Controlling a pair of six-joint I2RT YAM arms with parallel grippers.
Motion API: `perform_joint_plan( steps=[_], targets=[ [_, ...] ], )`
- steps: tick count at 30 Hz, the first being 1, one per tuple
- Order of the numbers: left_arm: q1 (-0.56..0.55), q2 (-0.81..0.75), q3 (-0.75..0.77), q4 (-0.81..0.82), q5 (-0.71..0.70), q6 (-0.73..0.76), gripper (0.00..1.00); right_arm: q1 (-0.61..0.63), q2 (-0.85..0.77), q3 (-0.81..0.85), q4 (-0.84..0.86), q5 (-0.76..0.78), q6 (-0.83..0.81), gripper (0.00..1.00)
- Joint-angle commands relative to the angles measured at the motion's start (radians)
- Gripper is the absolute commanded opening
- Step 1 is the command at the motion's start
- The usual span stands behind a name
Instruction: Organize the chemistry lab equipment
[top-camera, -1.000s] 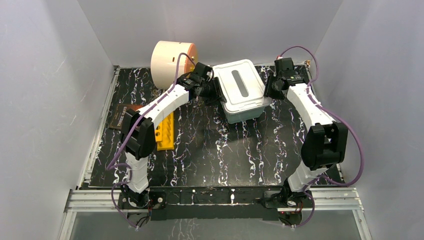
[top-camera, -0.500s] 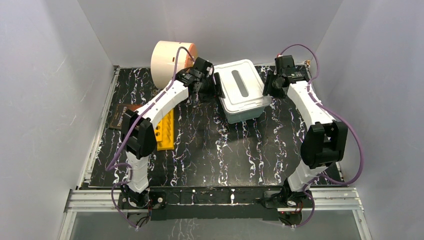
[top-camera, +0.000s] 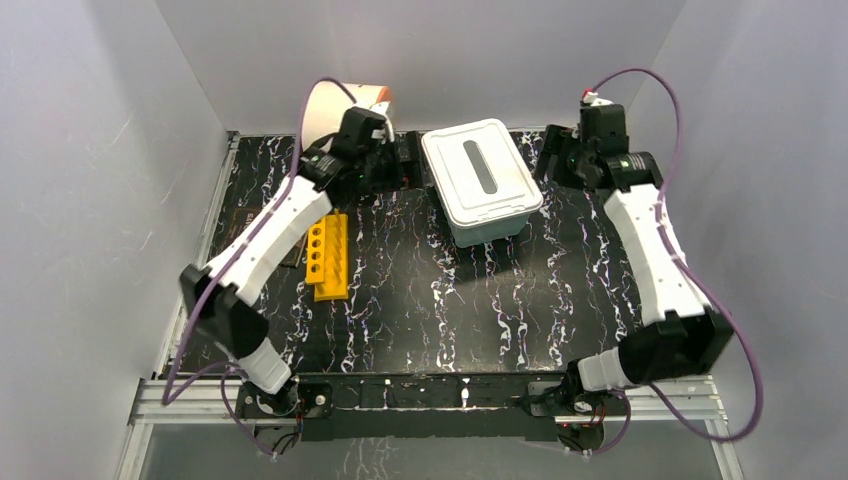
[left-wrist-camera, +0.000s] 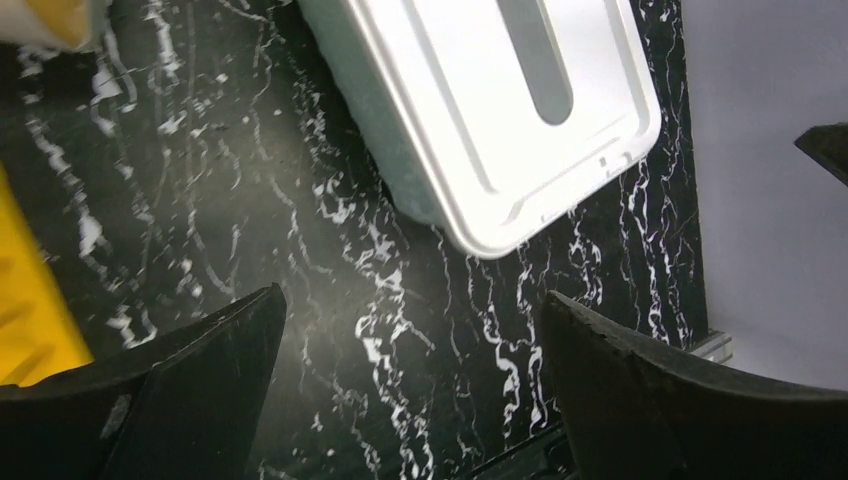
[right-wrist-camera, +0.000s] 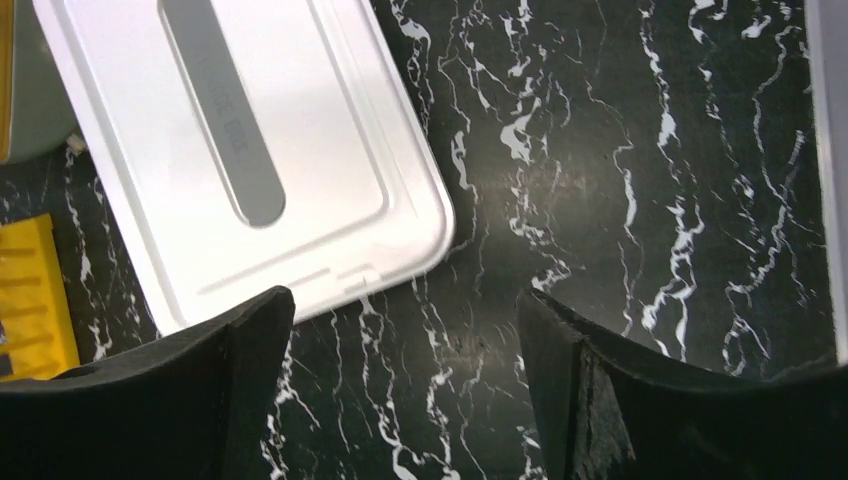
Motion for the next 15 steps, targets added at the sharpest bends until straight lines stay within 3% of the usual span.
perform_joint_plan(
  steps=[1,8,15],
  targets=[
    [0.003,-0.245,-0.148,-0.016,-0.113,0.060,0.98,-0.003,-0.186,-0.111,-0.006,0.019,0.001,0.95],
    [-0.001,-0.573,-0.308,-0.055,-0.265,0.062,0.98,0.000,-0.379,-0.218,-0.006,0.058,-0.033,0.99],
    [-0.001,-0.756,-0.221,-0.245,-0.501,0.080,0.98,-0.001,-0.603,-0.305,0.022,0.139,-0.019,0.99]
  ],
)
